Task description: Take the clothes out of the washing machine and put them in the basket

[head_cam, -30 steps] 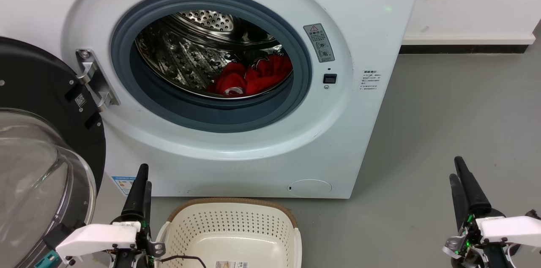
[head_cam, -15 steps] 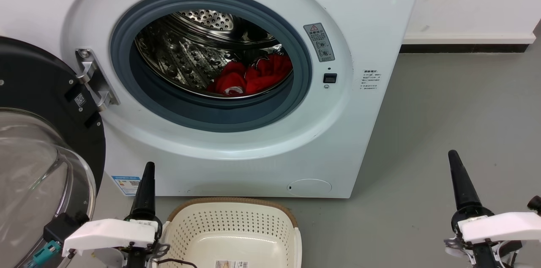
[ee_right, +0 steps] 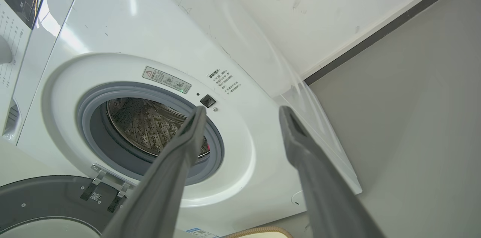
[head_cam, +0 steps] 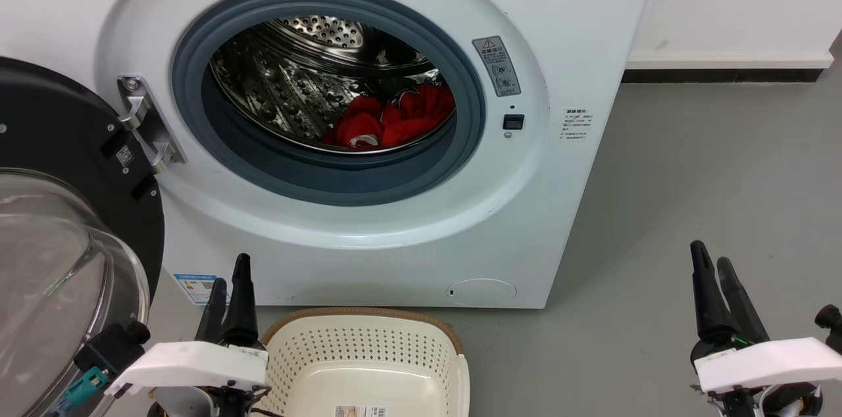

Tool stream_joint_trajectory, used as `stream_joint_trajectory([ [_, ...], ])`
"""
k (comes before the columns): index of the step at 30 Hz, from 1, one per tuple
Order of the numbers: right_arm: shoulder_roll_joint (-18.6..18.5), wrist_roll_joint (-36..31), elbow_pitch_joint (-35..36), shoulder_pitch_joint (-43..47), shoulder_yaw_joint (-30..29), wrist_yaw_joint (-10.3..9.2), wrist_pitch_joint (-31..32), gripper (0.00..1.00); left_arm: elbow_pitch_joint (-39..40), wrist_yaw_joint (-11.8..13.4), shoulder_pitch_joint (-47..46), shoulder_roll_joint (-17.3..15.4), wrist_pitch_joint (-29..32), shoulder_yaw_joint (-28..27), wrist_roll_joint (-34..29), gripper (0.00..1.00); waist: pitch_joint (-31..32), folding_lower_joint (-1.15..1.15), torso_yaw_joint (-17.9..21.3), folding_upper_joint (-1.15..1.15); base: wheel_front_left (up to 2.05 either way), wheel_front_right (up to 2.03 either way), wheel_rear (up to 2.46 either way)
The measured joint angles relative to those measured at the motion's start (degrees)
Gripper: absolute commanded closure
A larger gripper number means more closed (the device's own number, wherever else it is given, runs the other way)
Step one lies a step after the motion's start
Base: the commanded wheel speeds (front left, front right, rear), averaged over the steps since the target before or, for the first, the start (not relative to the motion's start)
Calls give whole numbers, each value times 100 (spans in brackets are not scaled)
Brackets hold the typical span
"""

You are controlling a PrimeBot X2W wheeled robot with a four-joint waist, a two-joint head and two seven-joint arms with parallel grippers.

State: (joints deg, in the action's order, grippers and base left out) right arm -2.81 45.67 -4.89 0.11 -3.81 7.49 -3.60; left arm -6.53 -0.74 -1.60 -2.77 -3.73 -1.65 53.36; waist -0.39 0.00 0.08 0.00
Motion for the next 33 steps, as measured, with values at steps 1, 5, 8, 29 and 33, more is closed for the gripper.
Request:
stream_joint_trajectory([
  [1, -1, -101, 13, 9, -3, 0, -25, 0, 10, 19, 2, 0, -8, 4, -80, 0, 0, 0, 0, 0, 0, 0, 0],
  [5, 0, -454, 88, 21, 0, 0, -97, 0, 53, 68, 26, 0, -88, 47, -381, 0, 1, 0, 3, 0, 0, 0, 0],
  [8, 0, -694, 135, 52, 1, 0, -147, 0, 78, 100, 41, -1, -147, 79, -597, 0, 4, 0, 6, 0, 0, 0, 0],
  [29, -1, -2274, 523, 228, 26, 0, -512, 0, 252, 330, 175, -2, -510, 268, -2145, 0, 17, 0, 38, 0, 0, 0, 0],
  [33, -1, -2503, 578, 257, 40, 0, -581, 0, 277, 356, 211, -3, -564, 288, -2373, 0, 22, 0, 48, 0, 0, 0, 0],
])
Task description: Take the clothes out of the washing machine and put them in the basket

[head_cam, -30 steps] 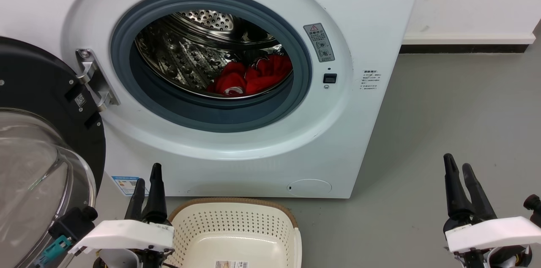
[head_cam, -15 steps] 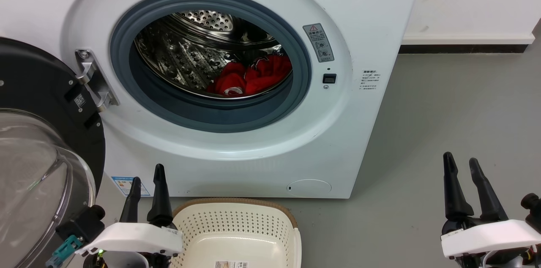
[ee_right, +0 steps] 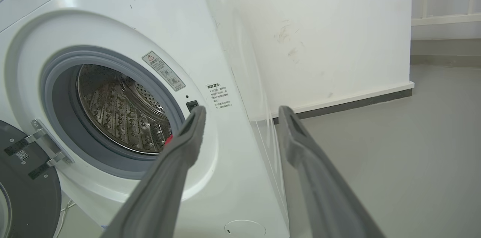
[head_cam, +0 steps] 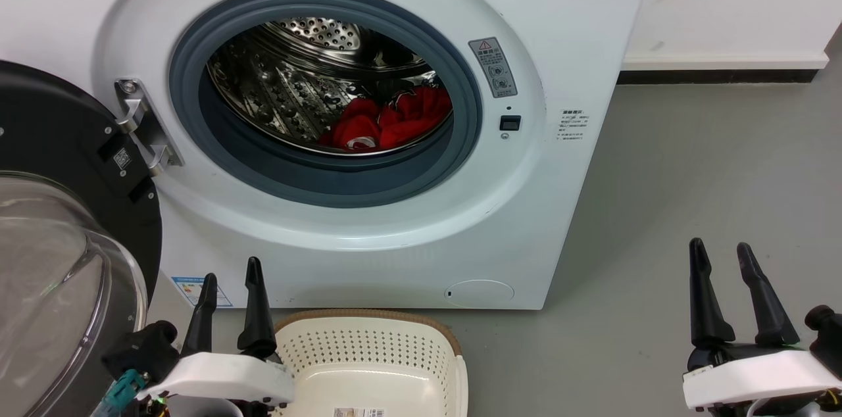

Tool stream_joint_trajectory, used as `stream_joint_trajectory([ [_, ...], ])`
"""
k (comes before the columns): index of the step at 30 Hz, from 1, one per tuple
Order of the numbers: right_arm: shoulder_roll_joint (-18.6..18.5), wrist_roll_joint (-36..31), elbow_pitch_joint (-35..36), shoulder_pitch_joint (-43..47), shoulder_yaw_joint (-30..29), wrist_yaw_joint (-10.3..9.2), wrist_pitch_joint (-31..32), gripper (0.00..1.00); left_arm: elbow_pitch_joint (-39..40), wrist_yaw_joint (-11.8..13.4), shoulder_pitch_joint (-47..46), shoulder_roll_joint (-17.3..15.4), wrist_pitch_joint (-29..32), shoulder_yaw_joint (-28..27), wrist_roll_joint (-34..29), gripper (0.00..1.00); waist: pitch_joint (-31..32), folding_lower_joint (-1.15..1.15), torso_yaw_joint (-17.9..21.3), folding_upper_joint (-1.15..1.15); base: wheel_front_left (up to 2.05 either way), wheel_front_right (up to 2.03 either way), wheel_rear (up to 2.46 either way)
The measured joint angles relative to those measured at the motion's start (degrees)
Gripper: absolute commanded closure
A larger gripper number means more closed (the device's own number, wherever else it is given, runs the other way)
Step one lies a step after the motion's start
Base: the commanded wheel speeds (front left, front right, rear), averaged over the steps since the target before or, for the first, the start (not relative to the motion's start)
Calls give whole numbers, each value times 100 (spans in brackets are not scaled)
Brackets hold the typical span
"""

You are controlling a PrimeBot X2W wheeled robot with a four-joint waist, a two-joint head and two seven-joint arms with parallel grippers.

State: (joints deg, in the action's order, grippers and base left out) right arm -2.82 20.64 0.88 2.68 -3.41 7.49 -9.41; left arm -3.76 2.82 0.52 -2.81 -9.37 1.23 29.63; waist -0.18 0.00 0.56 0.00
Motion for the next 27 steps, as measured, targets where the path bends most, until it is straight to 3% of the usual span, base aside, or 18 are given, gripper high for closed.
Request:
stream_joint_trajectory([
  [27, -1, -1481, 214, 235, 116, 1, -338, 0, 51, 124, 151, -2, -345, 97, -1308, 0, 29, 0, 22, 0, 0, 0, 0],
])
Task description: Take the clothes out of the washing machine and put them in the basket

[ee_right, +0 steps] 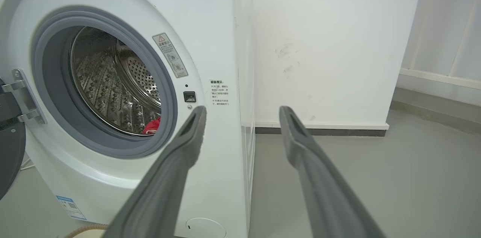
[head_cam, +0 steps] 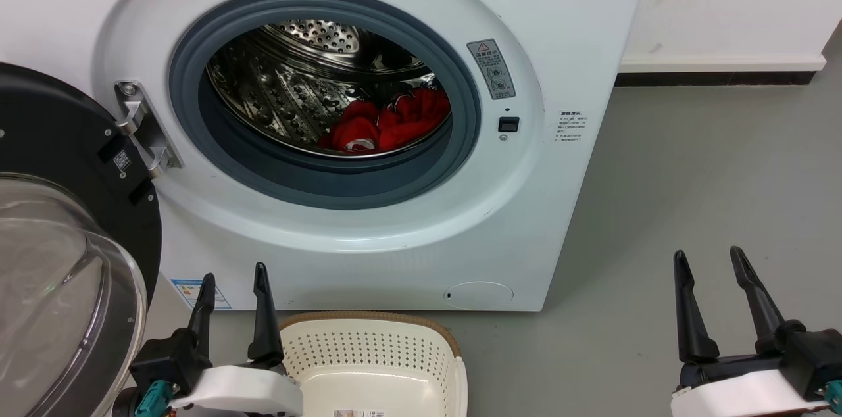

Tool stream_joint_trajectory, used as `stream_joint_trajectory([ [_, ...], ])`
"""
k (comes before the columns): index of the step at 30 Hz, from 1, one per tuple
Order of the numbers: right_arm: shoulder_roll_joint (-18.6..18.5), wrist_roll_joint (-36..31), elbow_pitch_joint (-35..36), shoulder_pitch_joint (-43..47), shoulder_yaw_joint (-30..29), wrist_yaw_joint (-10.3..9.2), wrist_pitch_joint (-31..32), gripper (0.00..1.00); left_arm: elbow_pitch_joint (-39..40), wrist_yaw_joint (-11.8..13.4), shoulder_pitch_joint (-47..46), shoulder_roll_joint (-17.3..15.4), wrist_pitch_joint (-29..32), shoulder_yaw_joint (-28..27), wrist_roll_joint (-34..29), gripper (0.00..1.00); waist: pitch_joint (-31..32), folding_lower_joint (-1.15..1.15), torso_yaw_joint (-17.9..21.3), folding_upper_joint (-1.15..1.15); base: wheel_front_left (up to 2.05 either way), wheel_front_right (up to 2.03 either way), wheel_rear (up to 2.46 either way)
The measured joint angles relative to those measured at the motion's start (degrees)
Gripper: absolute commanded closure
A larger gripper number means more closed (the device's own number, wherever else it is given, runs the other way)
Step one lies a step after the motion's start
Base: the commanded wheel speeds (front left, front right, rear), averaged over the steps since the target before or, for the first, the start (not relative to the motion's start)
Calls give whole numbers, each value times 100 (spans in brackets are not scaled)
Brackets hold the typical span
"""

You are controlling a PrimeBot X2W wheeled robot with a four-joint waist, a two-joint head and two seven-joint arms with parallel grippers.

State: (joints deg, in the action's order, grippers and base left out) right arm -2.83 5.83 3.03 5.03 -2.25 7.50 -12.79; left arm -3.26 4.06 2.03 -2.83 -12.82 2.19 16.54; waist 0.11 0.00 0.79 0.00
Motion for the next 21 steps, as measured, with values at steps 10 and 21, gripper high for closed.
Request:
stream_joint_trajectory([
  [10, 0, -443, 66, 69, -1, 0, -113, 0, -70, 24, 25, -1, -102, 46, -381, 0, 9, 0, 6, 0, 0, 0, 0],
  [21, -1, -793, 112, 125, -21, 0, -230, 0, -149, 51, 72, -2, -218, 56, -758, 0, 25, 0, 27, 0, 0, 0, 0],
])
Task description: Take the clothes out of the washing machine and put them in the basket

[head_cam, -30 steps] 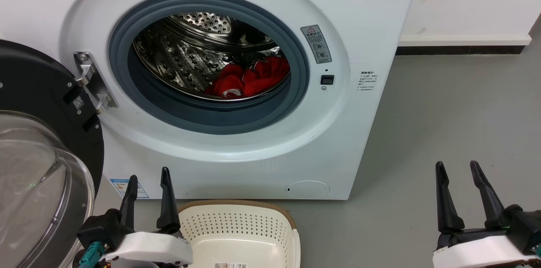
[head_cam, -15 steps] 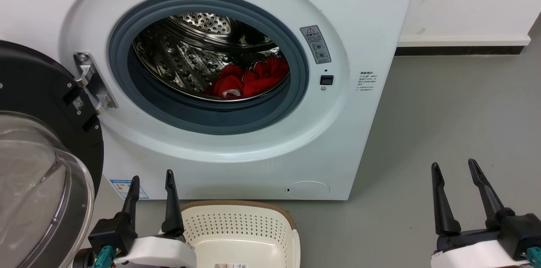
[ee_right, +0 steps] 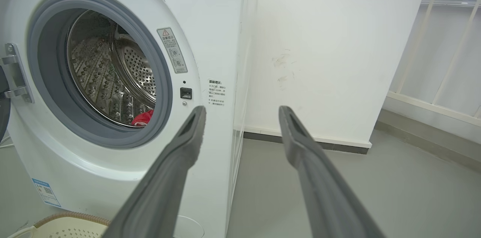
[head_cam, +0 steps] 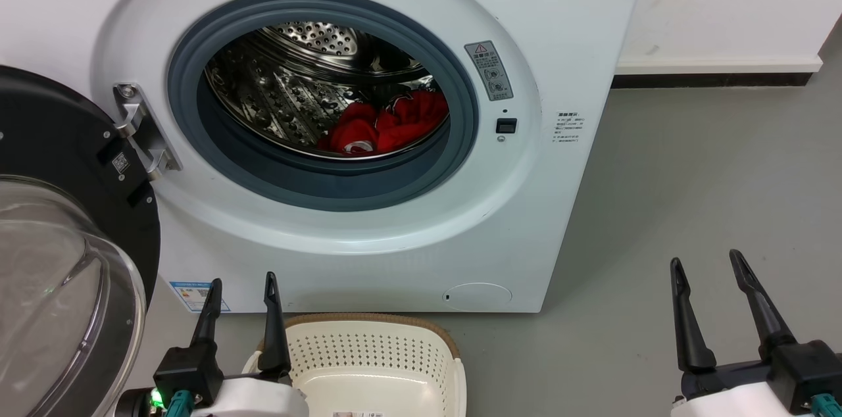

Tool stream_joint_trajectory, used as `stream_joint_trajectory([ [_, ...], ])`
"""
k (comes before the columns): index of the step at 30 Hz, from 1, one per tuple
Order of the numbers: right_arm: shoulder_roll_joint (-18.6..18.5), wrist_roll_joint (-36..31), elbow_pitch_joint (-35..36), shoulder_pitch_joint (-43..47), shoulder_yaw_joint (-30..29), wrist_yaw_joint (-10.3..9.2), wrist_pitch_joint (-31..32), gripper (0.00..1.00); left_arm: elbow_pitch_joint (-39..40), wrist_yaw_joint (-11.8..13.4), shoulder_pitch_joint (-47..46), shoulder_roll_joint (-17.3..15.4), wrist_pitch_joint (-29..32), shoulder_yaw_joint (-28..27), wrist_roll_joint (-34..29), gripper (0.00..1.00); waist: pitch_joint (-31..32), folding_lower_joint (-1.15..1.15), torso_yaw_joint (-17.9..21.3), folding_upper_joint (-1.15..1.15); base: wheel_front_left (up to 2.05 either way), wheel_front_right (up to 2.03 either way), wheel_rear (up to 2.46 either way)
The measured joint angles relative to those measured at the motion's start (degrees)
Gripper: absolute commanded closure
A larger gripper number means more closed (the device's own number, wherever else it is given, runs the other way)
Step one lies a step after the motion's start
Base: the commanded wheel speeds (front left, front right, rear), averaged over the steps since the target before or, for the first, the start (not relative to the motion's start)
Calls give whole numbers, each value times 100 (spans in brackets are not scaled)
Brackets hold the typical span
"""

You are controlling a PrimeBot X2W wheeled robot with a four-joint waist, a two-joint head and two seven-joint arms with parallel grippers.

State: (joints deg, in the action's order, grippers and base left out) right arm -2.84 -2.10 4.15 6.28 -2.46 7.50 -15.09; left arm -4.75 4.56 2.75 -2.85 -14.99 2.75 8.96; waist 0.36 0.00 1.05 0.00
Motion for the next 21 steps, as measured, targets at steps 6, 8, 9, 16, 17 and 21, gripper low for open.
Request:
stream_joint_trajectory([
  [6, 0, 64, -42, 13, -7, 0, 0, 0, -80, -1, 20, 0, -8, 2, 9, 0, -3, 0, 3, 0, 0, 0, 0],
  [8, 0, 89, -63, 16, -11, 0, 0, 0, -125, -1, 23, 0, -7, -5, 29, 0, -1, 0, 4, 0, 0, 0, 0],
  [9, 0, 108, -69, 19, -16, 0, 0, 0, -137, 0, 23, -1, -7, -3, 29, 0, 1, 0, 4, 0, 0, 0, 0],
  [16, 0, 142, -103, 55, -19, 0, 0, 0, -190, 0, 23, -1, -7, -25, -3, 0, 13, 0, 2, 0, 0, 0, 0],
  [17, 0, 154, -105, 55, -18, 0, 0, 0, -190, 0, 23, 0, -8, -26, -14, 0, 14, 0, 1, 0, 0, 0, 0],
  [21, 0, 156, -115, 58, -18, 0, 0, 0, -190, 12, 29, -1, -7, -23, -22, 0, 17, 0, 4, 0, 0, 0, 0],
])
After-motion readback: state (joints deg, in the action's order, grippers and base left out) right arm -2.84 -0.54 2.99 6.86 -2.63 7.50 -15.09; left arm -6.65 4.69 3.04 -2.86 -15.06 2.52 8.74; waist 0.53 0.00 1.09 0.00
